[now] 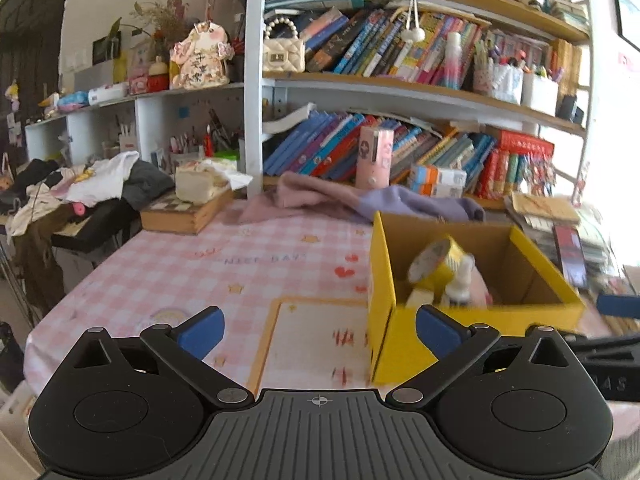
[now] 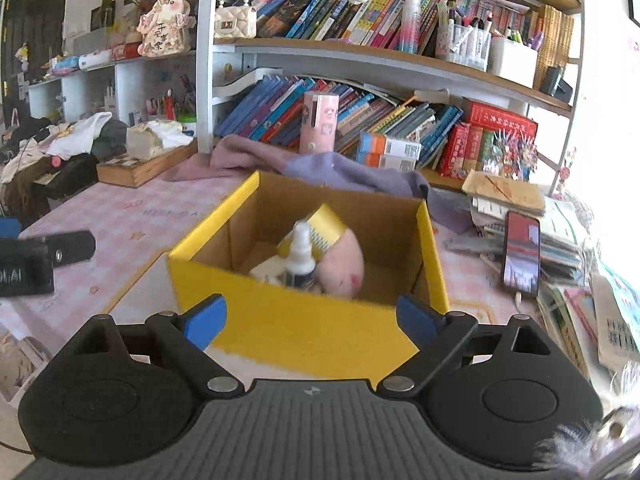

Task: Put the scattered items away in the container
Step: 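Withdraw both tools up and away from the yellow box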

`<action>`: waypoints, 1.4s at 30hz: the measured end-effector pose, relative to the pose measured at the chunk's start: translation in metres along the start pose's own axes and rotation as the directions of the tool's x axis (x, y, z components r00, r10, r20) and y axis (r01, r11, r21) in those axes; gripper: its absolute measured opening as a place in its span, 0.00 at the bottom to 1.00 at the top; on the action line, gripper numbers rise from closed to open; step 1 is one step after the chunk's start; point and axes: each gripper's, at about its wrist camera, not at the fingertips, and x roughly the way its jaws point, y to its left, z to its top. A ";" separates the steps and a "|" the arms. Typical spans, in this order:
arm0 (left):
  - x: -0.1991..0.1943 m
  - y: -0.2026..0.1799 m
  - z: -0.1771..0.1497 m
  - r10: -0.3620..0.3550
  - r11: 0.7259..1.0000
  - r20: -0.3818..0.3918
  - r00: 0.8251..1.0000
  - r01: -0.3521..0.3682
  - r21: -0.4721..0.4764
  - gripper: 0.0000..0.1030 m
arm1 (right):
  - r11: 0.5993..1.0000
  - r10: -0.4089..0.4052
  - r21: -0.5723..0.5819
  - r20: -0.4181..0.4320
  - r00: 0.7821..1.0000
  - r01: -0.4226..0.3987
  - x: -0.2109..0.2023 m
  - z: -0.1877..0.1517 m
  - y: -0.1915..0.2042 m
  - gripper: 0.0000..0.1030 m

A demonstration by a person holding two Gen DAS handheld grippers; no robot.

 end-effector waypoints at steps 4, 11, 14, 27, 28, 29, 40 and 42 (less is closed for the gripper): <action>-0.017 0.010 -0.017 -0.005 1.000 -0.039 0.999 0.005 0.020 1.00 | 1.000 -0.006 -0.010 -0.015 1.000 0.006 -0.021 -0.015 0.020 0.94; -0.046 0.025 -0.038 -0.004 0.998 -0.066 0.998 0.008 0.057 1.00 | 1.000 -0.009 0.016 -0.030 1.000 0.010 -0.055 -0.042 0.046 0.97; -0.057 0.030 -0.044 -0.015 0.997 -0.071 0.997 0.020 0.073 1.00 | 0.999 -0.011 0.049 -0.041 0.999 0.013 -0.066 -0.052 0.051 0.97; -0.076 0.044 -0.056 -0.057 0.995 -0.102 0.993 0.064 0.070 1.00 | 0.992 -0.031 0.120 -0.075 0.997 0.040 -0.092 -0.071 0.063 0.97; -0.077 0.044 -0.057 -0.059 0.995 -0.105 0.993 0.066 0.072 1.00 | 0.992 -0.031 0.120 -0.075 0.997 0.040 -0.092 -0.071 0.063 0.97; -0.077 0.044 -0.058 -0.058 0.995 -0.110 0.992 0.067 0.075 1.00 | 0.992 -0.032 0.120 -0.074 0.997 0.041 -0.093 -0.071 0.063 0.97; -0.079 0.052 -0.062 -0.032 0.996 -0.142 0.989 0.043 0.074 1.00 | 0.995 -0.022 0.097 -0.078 0.997 0.029 -0.101 -0.073 0.071 0.98; -0.080 0.053 -0.062 -0.035 0.997 -0.144 0.989 0.045 0.070 1.00 | 0.996 -0.019 0.090 -0.079 0.997 0.026 -0.101 -0.071 0.074 0.98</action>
